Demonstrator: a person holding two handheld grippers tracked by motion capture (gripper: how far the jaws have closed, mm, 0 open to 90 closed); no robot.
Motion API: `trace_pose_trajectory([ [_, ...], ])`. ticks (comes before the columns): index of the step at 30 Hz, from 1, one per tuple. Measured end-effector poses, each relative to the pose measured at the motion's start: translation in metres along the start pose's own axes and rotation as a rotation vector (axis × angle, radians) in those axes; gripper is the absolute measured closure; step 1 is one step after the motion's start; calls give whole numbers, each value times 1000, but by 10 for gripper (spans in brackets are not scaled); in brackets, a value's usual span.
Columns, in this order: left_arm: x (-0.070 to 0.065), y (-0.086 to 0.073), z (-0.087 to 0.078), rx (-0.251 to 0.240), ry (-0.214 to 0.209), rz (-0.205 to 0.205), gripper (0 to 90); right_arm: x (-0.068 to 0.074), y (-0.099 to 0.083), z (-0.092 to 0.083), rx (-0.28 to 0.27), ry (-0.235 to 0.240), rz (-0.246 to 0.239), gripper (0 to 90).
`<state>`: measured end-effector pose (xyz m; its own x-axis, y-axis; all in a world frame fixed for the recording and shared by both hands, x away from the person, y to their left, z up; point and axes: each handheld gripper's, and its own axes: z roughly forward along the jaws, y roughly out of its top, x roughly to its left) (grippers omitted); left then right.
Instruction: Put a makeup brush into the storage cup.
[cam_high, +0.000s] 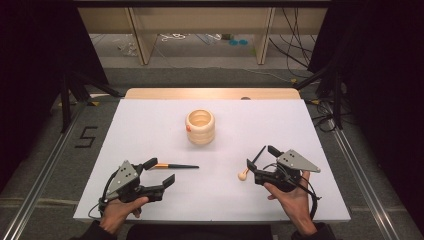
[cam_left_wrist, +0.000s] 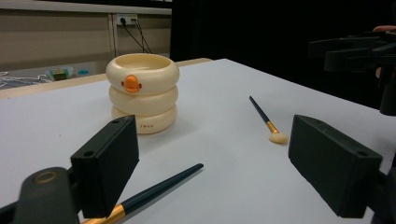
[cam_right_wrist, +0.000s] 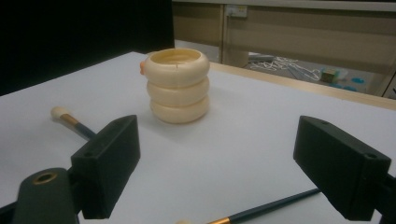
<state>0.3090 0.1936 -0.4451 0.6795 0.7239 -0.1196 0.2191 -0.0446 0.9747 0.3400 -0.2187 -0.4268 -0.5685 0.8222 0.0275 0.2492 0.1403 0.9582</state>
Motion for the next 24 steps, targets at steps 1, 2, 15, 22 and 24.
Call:
trace_pose_trajectory([
  [1, 0, 0, 0, 0, 0, -1, 159, -1, 0, 1, 2, 2, -9, 154],
  [2, 0, 0, 1, -3, -3, -2, 159, -1, -1, 1, 3, 14, -7, 154],
  [15, 1, 0, 1, -3, -9, -5, 159, -6, -1, 4, 27, 51, -34, 154],
  [22, 2, 0, 0, 8, 4, -3, 160, -5, 1, 11, 90, 91, -128, 159],
  [24, 2, 0, 0, 5, 8, -8, 160, -6, 2, 13, 102, 92, -150, 160],
])
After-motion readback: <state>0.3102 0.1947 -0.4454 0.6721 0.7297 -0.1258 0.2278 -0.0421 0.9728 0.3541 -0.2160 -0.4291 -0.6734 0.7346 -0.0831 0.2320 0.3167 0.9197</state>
